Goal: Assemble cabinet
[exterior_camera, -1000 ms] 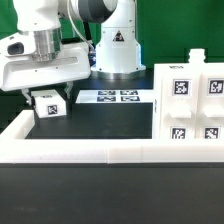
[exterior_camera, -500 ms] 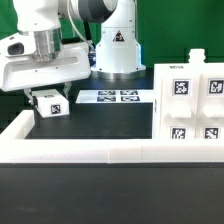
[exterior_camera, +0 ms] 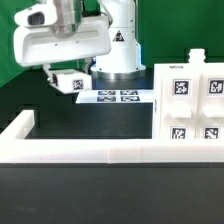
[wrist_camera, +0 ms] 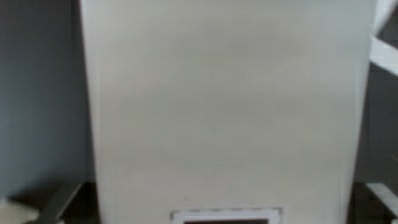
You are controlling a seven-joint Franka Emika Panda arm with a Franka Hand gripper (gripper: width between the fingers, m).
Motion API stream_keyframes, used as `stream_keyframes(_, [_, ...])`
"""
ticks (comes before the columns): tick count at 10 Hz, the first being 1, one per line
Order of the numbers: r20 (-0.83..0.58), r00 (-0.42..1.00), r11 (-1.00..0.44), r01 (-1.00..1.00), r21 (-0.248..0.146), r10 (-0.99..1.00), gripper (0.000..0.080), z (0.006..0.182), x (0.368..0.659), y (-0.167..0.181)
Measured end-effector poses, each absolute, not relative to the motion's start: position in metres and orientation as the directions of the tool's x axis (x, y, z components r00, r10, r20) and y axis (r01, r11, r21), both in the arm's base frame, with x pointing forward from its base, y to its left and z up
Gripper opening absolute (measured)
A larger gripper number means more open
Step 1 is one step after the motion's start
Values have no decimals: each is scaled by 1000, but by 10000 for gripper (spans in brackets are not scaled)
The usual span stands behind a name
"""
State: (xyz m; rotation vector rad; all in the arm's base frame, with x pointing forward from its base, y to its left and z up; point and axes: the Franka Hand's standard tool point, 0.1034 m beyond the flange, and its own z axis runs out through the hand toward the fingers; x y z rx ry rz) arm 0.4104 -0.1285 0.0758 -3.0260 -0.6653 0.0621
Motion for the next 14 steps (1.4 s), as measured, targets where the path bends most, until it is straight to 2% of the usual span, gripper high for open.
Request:
stream_keyframes(4, [-40,941,-940,332,-79,336,560,126,452,-79])
stream_keyframes(6, [-52,962,-962,262,-73,266,560,149,481,-48])
stream_keyframes(7, [-60,970,-971,230,-68,234,560,153,492,-38])
stream_keyframes(8, [-72,975,-976,206,-65,211,560,148,494,-31])
stream_keyframes(12, [-75,972,-973,219,-69,224,560,145,492,-32])
stream_keyframes(13, [-76,973,-975,213,-66,218,560,146,493,-30])
stream_keyframes(14, [-78,972,-974,217,-63,221,560,156,500,-15])
